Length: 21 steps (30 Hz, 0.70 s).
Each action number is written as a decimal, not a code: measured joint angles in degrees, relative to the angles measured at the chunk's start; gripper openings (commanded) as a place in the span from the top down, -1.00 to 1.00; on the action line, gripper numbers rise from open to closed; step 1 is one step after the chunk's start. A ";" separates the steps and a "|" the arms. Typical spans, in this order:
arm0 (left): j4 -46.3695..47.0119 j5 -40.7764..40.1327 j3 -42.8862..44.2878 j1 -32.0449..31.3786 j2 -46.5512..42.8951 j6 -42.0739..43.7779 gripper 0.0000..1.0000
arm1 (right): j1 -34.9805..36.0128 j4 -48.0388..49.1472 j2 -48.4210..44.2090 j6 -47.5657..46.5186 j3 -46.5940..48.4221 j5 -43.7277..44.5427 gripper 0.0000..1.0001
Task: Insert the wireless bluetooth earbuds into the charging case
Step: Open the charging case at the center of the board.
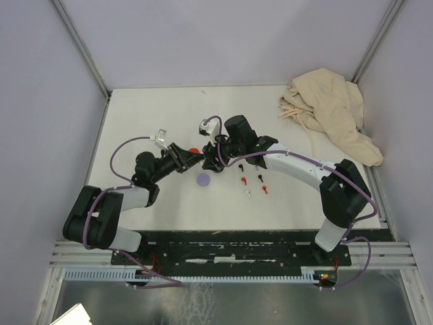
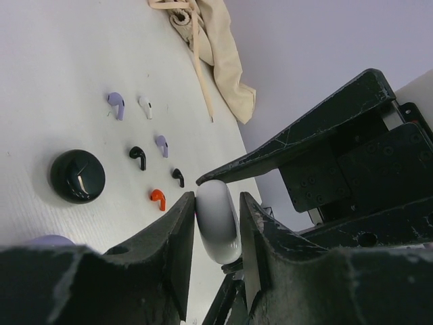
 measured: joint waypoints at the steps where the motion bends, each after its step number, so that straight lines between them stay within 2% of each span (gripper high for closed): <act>1: -0.04 0.00 0.00 0.00 0.00 0.02 0.28 | 0.00 -0.02 0.00 -0.02 0.00 0.00 0.53; 6: -0.24 -0.20 0.00 0.00 0.00 0.02 0.44 | 0.00 -0.04 0.00 -0.17 0.00 0.00 0.53; 12: -0.28 -0.37 0.00 -0.02 0.00 0.02 0.93 | 0.00 -0.07 0.00 -0.26 0.00 0.00 0.52; 14: -0.28 -0.42 0.00 -0.02 0.00 0.02 0.94 | 0.00 -0.07 0.00 -0.35 0.00 0.00 0.46; 15: -0.31 -0.42 0.00 -0.02 0.00 0.02 0.94 | 0.00 -0.07 0.00 -0.37 0.00 0.00 0.33; 17: -0.31 -0.44 0.00 -0.02 0.00 0.02 0.94 | 0.00 -0.07 0.00 -0.39 0.00 0.02 -0.18; 18: -0.31 -0.46 0.00 -0.04 0.00 0.02 0.94 | 0.00 -0.07 0.00 -0.39 0.00 0.04 -0.37; 21: -0.28 -0.50 0.00 -0.24 0.00 0.04 0.94 | 0.00 0.00 0.00 -0.09 0.00 0.31 -0.73</act>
